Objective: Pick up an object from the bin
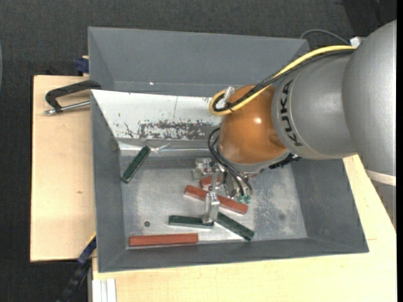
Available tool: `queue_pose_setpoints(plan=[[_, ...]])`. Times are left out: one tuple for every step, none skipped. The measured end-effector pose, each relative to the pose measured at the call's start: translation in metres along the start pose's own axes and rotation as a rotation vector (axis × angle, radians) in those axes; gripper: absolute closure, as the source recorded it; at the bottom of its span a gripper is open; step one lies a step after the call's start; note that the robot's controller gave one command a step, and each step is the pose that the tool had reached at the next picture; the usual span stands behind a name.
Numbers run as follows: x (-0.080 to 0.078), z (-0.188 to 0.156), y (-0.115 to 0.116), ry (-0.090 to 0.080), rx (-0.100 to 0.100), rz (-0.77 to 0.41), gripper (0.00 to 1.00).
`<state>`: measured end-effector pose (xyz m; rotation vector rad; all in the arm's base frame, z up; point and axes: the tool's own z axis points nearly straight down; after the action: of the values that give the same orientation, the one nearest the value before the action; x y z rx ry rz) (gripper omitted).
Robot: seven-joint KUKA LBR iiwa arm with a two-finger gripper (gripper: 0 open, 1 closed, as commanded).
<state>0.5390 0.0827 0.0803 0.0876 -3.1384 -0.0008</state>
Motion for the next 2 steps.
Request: queue_pose_setpoints(plan=[[0.016, 0.0, -0.047, -0.003, -0.002, -0.076, 0.0], [0.047, -0.002, -0.092, -0.002, 0.0, 0.014, 1.0]])
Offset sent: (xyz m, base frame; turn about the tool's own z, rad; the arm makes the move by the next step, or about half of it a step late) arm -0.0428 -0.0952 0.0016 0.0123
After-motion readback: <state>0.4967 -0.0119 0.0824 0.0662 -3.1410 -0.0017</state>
